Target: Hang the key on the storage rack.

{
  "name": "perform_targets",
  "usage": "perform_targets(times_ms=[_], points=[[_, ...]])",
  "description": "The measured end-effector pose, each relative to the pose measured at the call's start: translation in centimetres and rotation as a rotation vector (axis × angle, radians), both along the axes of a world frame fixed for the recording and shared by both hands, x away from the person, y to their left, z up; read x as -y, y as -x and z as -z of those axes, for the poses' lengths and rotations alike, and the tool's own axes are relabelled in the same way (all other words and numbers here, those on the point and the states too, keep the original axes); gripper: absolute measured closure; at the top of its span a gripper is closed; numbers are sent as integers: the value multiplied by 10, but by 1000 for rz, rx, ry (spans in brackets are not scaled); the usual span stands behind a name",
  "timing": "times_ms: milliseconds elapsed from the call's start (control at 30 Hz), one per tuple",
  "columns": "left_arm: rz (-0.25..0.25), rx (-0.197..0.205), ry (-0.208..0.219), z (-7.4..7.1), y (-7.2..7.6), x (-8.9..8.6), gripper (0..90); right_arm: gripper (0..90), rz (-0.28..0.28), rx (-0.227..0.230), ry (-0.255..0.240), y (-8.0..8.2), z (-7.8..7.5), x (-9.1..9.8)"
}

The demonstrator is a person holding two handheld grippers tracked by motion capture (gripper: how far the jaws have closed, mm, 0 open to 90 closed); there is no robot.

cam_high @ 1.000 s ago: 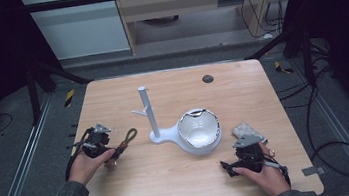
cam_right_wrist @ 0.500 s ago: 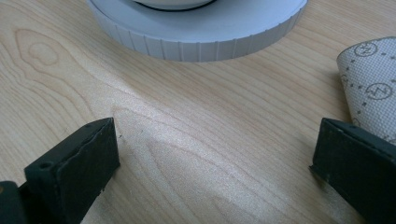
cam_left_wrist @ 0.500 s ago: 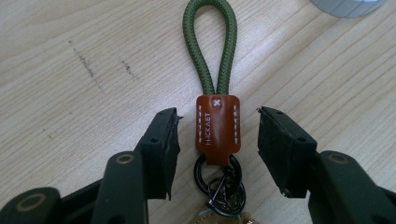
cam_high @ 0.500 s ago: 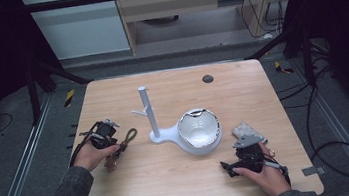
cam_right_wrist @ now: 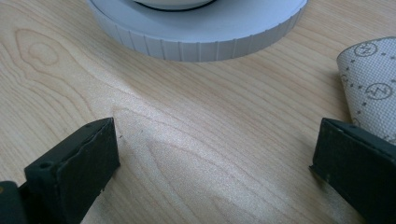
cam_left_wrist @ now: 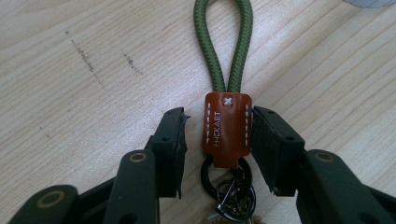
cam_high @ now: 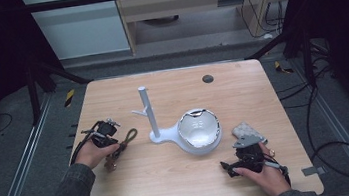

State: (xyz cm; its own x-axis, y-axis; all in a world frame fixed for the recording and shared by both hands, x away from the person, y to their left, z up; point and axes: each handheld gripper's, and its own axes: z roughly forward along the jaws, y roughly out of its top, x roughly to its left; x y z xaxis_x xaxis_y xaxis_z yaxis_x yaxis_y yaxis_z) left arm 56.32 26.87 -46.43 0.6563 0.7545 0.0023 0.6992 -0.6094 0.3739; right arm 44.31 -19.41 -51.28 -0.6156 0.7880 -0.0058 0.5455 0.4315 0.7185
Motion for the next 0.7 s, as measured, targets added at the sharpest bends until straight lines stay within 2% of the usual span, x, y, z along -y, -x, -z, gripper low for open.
perform_targets(times_ms=[233,433,700], points=[[6,-10,-5,1,-1,2,564,4,-3,4,-1,0,0,0],[23,-21,-8,2,-1,4,626,4,-6,5,-2,0,0,0],[21,-4,-11,-1,2,4,655,4,-8,4,-3,0,0,0]])
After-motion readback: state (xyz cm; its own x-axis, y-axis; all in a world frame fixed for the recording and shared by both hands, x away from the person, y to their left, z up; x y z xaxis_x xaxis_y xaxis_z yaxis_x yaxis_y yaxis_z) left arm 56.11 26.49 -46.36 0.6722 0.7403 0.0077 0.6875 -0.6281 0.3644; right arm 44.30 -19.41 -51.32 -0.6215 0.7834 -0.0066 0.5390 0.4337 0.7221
